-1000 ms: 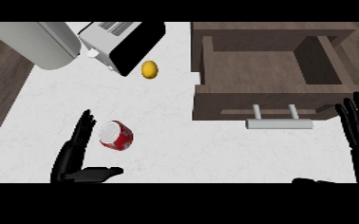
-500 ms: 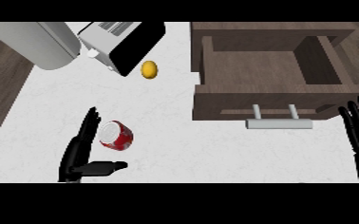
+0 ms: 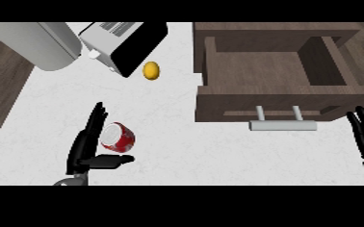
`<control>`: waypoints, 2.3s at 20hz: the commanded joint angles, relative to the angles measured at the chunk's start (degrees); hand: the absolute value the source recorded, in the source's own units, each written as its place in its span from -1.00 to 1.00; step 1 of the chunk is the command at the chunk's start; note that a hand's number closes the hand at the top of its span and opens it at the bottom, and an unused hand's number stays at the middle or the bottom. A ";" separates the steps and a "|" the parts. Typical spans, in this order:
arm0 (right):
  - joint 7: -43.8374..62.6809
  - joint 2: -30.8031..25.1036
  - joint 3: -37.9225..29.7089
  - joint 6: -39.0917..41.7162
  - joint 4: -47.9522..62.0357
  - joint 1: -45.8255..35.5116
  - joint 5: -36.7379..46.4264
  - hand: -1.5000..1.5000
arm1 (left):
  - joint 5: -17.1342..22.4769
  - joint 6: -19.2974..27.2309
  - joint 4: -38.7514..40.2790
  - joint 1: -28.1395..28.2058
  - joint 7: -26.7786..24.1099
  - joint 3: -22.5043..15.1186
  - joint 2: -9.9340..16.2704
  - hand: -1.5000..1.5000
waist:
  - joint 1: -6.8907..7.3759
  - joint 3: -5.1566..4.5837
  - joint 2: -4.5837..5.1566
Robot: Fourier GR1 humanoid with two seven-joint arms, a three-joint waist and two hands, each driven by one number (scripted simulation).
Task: Pick up the can, place it into the drawer and close the drawer
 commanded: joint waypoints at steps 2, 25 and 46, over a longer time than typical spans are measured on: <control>1.84 -0.65 -1.69 1.89 -2.62 1.58 -2.42 -1.00 | -0.54 2.18 4.17 -4.13 -1.18 -0.01 -1.07 -1.00 | -0.12 -0.01 0.01; 3.85 0.69 -1.63 0.17 -4.46 -0.21 -2.49 -1.00 | 2.72 -1.30 2.75 -7.89 1.12 -4.68 -3.13 1.00 | 0.06 0.01 -0.03; 1.39 -1.14 -3.62 0.48 -2.65 0.43 -4.82 -1.00 | 5.33 8.03 -15.76 -13.43 16.02 -4.33 -1.63 1.00 | 0.20 0.03 -0.09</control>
